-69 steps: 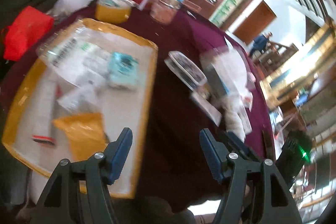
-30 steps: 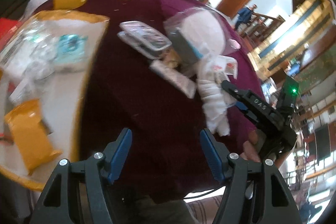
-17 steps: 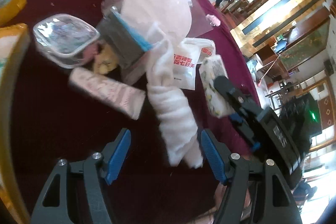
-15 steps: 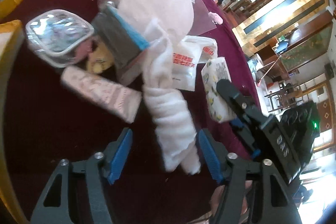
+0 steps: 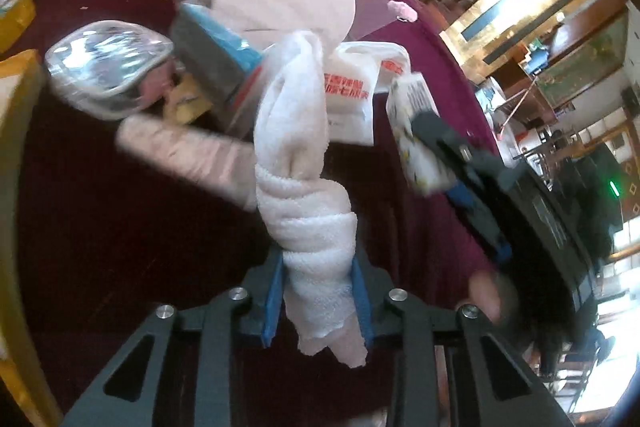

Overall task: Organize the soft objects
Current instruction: 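Grasp the lemon-print tissue pack with the right tool while the left tool grasps the white towel, then carry the tissue pack and towel over the tray and open both tools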

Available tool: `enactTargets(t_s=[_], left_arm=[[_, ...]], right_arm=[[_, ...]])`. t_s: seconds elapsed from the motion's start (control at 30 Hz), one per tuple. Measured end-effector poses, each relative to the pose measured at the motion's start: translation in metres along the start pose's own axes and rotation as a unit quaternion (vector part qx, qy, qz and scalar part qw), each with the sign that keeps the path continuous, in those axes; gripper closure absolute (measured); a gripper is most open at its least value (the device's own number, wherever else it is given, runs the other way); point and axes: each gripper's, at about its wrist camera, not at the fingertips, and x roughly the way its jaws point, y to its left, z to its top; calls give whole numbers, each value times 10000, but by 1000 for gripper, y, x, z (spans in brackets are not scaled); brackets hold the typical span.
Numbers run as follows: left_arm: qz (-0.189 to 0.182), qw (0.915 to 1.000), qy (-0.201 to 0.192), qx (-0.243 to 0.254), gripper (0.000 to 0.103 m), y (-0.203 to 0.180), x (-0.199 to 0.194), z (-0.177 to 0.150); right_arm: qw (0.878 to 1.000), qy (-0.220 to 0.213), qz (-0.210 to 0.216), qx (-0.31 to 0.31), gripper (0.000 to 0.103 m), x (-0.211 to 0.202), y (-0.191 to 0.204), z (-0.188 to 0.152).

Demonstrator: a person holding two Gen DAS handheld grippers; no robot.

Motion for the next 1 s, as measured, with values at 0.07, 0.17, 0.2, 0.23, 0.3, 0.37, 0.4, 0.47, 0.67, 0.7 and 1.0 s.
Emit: enactTargets(t_s=[0.07,0.17,0.2,0.23,0.3,0.37,0.4,0.47,0.67,0.7,1.0], left_arm=[[-36,10000,-17,52,71,9,-19,-10],[-39,9999,2,144,71,18,-32,-19],[-32,9998,-10,171,71,20,-33,-21],[-19,9999,-11,163,71,22,-33,-21],[87,9998,37,178,70,22,-25,-21],[241,9995,67,210,68,20,-14,-19],[298,9993,87,186,68,18,-8,-15],[361,9992,46,162,64,17,-3,-15],[565,9983,-152,51,60,19,6,-10],[610,9979,-209,38,63,20,8,-10],[-107,9979,-561,-310,68,36,-32,-17]], right_arm=[[10000,-15,-7,-30,50,0,2,-1],[9999,-40,-57,-112,50,-1,4,-1],[9999,-53,-77,-134,50,-1,5,-2],[9998,-87,-110,-164,50,-2,6,-2],[9995,-124,-152,-248,50,-3,9,-3],[9991,-123,-194,-354,50,-1,14,-3],[9985,-112,-202,-499,50,-1,18,-4],[9969,-73,-219,-748,50,0,28,-8],[9836,-78,-613,-1696,50,7,60,-21],[9819,-82,-652,-1776,50,8,62,-22],[9808,-89,-641,-1839,50,8,64,-24]])
